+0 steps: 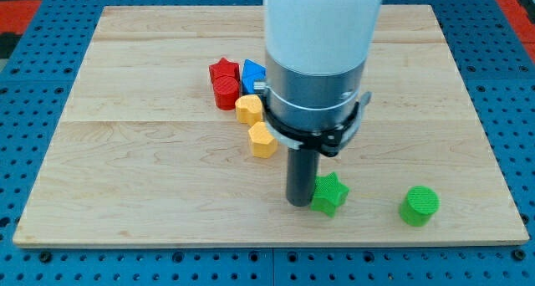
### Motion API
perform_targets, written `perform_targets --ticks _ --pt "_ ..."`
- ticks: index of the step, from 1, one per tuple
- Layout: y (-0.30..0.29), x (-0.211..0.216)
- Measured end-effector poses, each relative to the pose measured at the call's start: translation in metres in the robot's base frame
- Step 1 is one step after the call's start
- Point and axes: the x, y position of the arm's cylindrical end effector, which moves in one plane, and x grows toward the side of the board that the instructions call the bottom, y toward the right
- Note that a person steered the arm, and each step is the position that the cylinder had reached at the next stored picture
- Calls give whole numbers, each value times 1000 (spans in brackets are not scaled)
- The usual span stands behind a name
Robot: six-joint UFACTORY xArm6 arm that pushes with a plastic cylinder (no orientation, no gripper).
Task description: Slide the green star towards the green circle
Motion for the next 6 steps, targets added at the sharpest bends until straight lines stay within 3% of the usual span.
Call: perform_targets --ticks 1,4,6 --pt "28 0" --pt "39 0" --pt "-75 0"
